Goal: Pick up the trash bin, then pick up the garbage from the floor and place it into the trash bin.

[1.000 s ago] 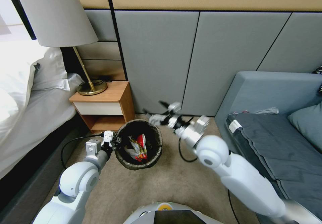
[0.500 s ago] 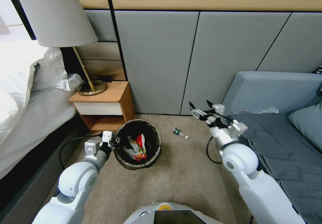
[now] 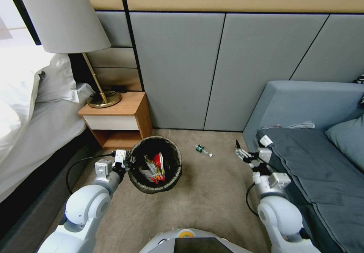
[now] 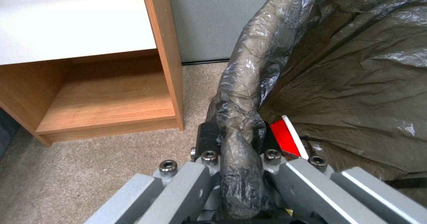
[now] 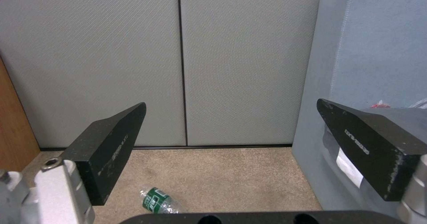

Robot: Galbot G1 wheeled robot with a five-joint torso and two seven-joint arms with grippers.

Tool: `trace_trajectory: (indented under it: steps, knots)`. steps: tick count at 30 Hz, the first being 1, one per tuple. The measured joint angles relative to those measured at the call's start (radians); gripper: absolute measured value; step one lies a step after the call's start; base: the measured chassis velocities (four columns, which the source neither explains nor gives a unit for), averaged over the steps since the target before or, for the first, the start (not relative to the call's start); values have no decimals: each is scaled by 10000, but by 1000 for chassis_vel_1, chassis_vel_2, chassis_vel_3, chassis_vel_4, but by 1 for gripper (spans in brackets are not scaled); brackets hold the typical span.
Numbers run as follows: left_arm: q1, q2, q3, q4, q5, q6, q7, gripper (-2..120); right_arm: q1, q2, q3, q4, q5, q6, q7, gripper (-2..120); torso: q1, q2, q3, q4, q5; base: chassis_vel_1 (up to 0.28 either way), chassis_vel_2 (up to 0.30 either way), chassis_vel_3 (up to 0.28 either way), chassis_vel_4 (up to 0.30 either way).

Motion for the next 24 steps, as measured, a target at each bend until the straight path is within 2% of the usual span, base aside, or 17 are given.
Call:
trace_trajectory:
  steps: [16, 24]
  knots:
    - [-22, 10, 20, -44, -3, 0, -5, 1, 15, 30, -70, -191, -9, 73, 21, 100, 1, 0, 0, -1, 0, 0, 0, 0, 0]
    - [-21, -6, 40, -73, -5, 0, -21, 1, 37, 20, -151, -222, 19, 72, 31, 100, 1, 0, 1, -1, 0, -61, 52, 53, -57]
